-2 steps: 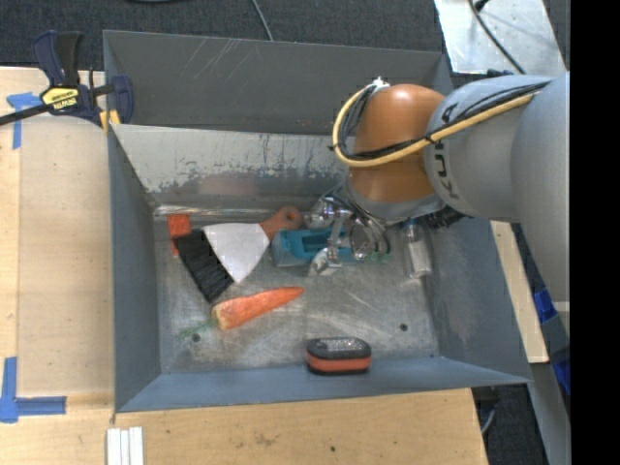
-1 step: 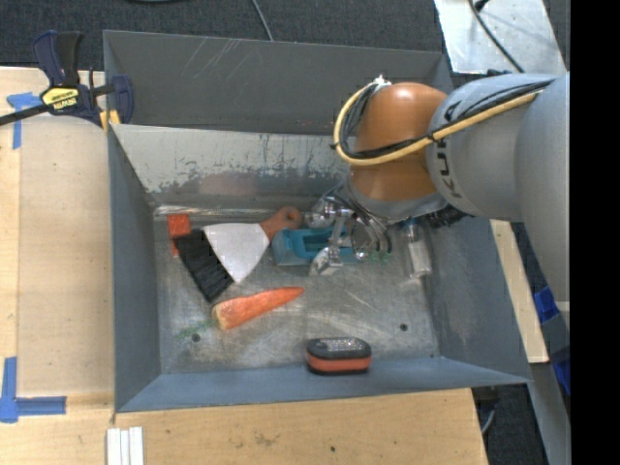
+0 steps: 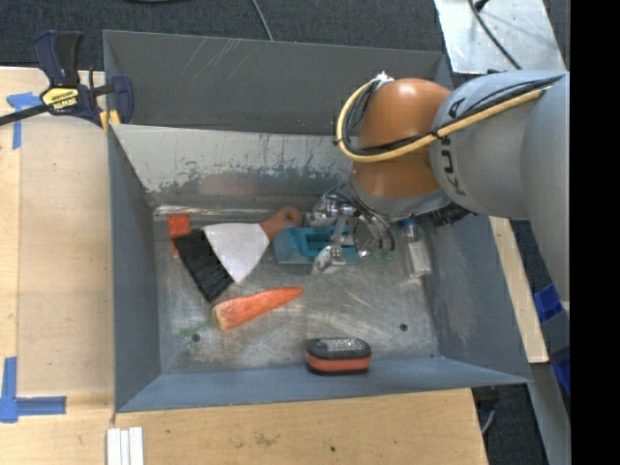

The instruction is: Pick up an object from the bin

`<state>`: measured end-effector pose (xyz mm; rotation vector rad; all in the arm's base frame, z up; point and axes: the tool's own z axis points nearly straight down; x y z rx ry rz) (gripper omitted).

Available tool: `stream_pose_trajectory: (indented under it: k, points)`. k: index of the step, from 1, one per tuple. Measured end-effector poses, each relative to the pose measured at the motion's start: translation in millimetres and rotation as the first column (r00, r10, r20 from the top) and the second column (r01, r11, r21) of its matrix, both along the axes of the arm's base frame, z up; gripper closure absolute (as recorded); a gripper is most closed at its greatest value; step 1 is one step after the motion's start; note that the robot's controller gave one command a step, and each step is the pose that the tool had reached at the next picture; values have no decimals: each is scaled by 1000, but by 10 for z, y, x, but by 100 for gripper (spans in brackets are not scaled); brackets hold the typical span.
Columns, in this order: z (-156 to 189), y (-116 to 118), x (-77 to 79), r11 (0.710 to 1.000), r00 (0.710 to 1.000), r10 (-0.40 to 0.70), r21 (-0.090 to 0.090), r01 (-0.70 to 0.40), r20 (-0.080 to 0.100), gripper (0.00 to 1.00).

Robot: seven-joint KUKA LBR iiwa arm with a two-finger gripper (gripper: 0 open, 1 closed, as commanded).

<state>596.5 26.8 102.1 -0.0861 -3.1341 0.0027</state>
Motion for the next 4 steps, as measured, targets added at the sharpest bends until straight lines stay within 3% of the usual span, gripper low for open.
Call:
stream_pose_trajectory:
  k: [4]
  points:
    - [387,0,1,1000,1000,1,1,-1,4,100]
